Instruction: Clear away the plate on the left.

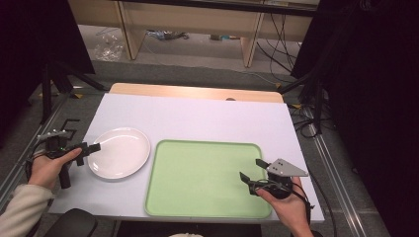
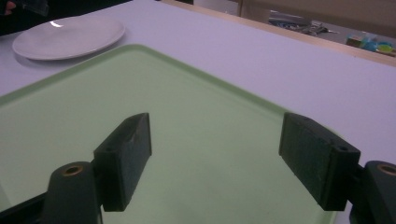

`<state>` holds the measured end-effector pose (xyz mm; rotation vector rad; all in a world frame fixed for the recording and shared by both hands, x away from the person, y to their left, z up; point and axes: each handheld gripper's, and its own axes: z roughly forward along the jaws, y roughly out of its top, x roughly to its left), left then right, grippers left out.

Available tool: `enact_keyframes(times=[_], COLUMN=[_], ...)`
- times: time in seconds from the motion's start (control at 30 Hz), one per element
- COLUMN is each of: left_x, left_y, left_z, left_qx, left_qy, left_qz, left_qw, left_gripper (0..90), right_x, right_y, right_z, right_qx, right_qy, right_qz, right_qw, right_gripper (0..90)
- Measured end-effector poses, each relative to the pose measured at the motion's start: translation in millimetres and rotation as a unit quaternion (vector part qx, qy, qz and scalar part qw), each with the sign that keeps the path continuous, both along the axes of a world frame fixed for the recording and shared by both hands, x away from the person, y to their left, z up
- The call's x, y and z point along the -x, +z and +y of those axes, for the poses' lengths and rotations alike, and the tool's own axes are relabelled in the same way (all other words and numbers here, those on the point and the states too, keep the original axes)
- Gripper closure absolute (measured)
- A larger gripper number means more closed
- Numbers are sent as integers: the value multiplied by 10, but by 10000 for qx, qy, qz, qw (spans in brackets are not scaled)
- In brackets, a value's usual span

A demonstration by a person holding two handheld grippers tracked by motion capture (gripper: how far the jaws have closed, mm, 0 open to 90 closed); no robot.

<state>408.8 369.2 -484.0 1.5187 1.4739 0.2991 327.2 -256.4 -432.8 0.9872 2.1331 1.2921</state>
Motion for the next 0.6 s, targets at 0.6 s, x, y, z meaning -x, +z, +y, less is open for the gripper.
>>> enact_keyframes(times=[0.6], left_x=[-6], left_y=[-102], left_z=[75], left_qx=[105], left_qy=[131], left_qz=[678], left_qw=[9976], left_gripper=[388], right_x=[0], right_y=[-2], right_z=[7], right_qx=[-44], right_qy=[15], right_qz=[-14], right_qw=[10000], right_gripper=[263])
